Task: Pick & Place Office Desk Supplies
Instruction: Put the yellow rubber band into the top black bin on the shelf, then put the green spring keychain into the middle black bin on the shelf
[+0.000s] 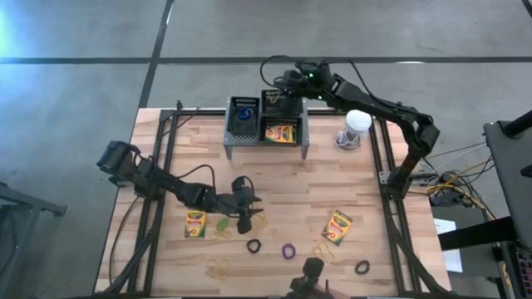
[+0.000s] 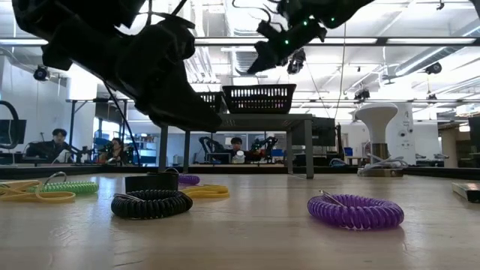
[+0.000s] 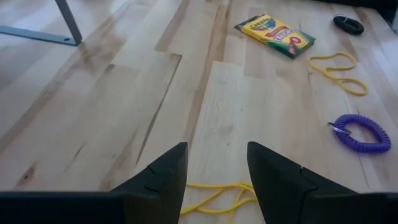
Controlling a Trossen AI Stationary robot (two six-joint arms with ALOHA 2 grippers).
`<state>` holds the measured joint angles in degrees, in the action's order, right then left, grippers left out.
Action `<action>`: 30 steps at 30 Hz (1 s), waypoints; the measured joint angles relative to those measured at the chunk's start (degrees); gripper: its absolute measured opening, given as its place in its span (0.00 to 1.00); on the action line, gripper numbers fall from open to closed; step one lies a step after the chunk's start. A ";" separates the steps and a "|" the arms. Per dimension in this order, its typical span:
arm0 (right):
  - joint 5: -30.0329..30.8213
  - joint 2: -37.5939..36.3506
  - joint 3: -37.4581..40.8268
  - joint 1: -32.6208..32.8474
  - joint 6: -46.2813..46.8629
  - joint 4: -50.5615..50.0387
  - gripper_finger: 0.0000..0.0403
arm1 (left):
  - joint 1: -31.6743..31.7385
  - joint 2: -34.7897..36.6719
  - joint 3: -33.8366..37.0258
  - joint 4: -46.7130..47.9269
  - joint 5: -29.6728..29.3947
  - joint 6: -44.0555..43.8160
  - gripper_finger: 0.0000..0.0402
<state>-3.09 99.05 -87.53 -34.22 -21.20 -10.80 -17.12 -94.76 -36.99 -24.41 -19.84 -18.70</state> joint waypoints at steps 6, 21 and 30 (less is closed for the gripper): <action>0.04 -0.13 0.00 -0.47 0.23 -9.91 0.02 | -0.09 0.00 0.00 -0.09 -0.01 0.24 0.42; 3.28 -1.44 -0.11 -2.25 5.22 -20.28 0.20 | -0.09 0.00 -0.02 0.01 0.00 0.83 0.42; 3.25 -10.97 2.03 5.35 7.14 -16.45 0.28 | -0.05 0.00 -0.07 0.01 0.00 0.17 0.42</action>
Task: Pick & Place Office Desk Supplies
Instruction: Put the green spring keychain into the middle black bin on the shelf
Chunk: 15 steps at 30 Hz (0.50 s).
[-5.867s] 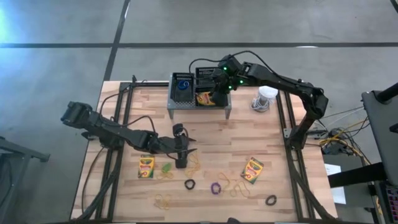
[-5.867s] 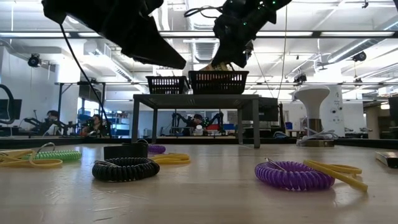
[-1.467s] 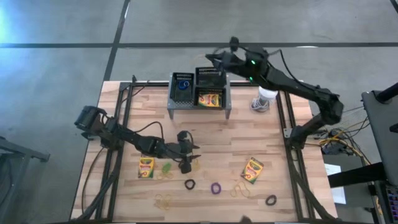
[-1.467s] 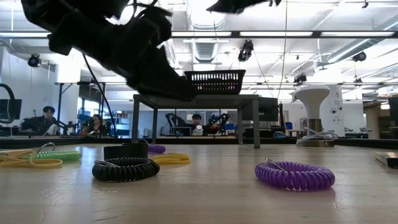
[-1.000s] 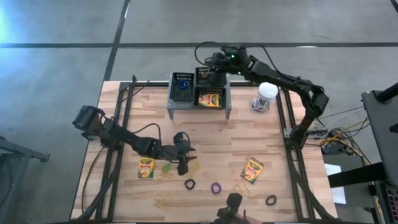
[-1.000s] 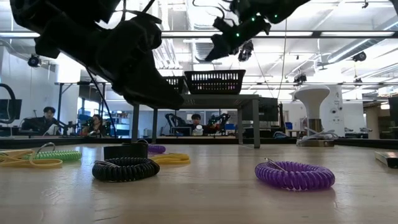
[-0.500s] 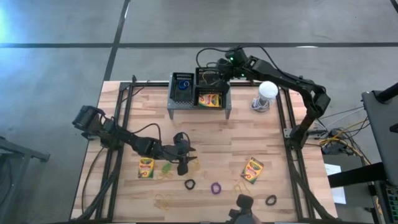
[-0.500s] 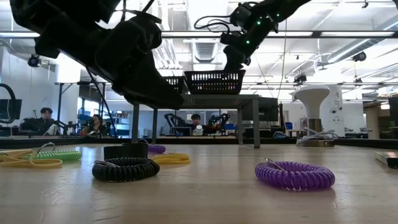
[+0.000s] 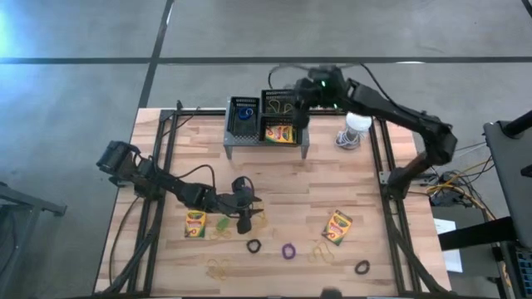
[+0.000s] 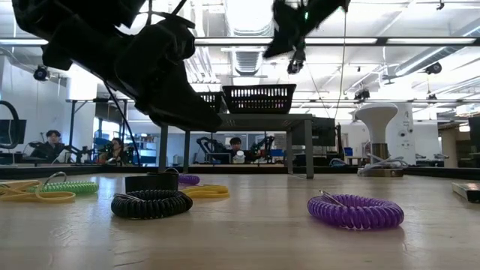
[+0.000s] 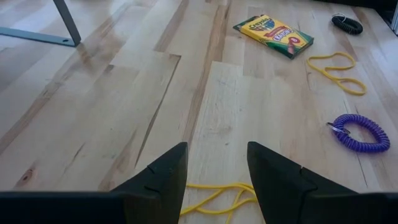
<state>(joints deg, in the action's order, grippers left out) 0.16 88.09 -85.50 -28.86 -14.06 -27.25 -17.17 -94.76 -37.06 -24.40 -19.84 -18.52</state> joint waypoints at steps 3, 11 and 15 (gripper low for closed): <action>-0.13 -5.34 5.05 5.51 0.91 3.27 0.26 | 0.00 0.00 0.00 0.00 -0.04 0.00 0.42; 5.14 -18.33 28.96 22.56 7.58 24.61 0.17 | 0.07 0.00 0.00 -0.24 -1.30 1.88 0.42; 7.53 -21.06 39.91 30.27 11.80 36.91 0.14 | 0.23 0.00 0.00 -2.16 -1.33 3.56 0.42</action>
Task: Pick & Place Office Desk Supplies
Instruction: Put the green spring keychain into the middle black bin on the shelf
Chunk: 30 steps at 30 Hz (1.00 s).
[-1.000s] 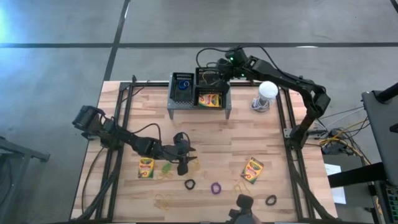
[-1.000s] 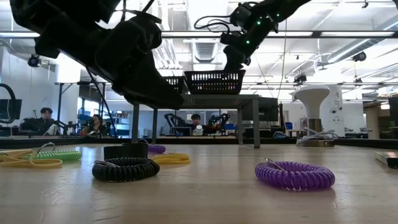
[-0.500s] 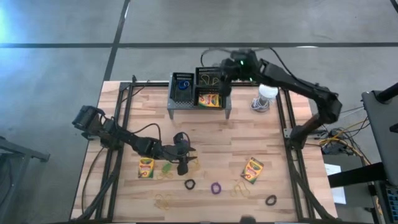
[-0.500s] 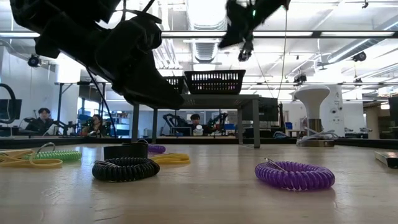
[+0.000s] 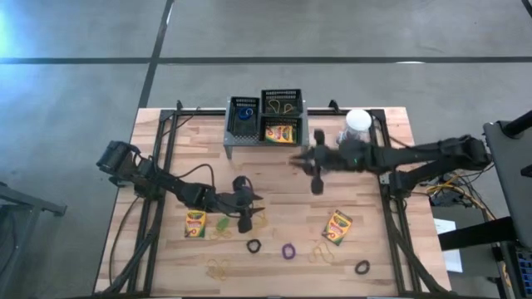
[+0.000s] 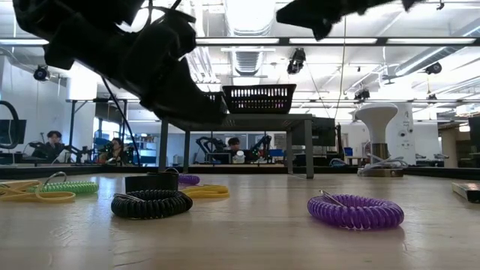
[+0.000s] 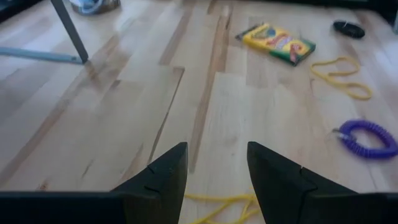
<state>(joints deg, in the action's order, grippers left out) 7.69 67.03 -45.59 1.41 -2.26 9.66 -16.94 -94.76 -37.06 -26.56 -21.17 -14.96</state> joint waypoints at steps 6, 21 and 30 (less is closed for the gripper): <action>-0.25 0.93 10.95 9.45 6.73 14.17 0.12 | 0.16 0.00 -0.01 -2.38 0.26 2.38 0.42; -16.85 17.31 12.61 14.86 22.05 19.28 0.32 | 0.10 0.00 -1.44 -3.57 0.68 4.37 0.42; -23.22 29.92 8.94 15.61 19.86 16.14 0.46 | -3.06 -0.04 -6.69 11.59 0.66 2.47 0.41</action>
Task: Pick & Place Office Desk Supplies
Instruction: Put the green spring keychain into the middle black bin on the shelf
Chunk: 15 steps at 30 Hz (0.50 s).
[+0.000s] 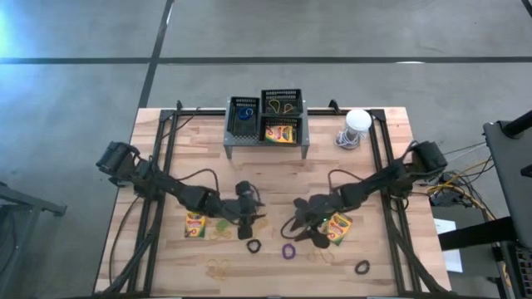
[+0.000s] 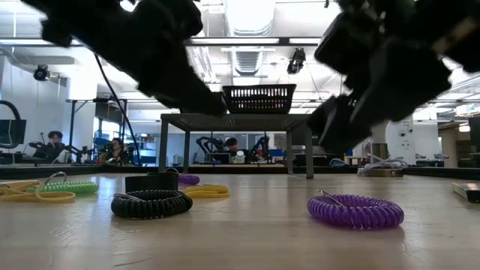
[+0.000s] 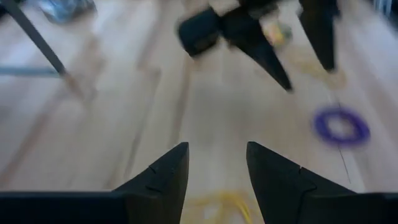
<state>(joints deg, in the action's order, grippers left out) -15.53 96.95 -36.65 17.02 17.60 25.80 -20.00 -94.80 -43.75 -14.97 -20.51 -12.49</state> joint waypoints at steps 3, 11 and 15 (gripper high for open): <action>0.02 2.40 -0.94 -0.01 -1.46 0.10 0.47 | -2.10 0.00 -3.76 12.41 0.16 -3.04 0.39; 0.61 5.14 -3.65 -0.04 -4.58 0.42 0.48 | -3.53 0.00 -5.49 33.55 0.65 -20.66 0.38; 1.69 5.42 -4.08 -0.05 -5.58 0.45 0.48 | -3.42 0.08 -3.68 33.91 0.67 -23.61 0.38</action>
<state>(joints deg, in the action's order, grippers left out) -13.84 102.37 -40.73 16.97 12.03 26.25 -23.42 -94.72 -47.43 18.94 -19.84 -36.10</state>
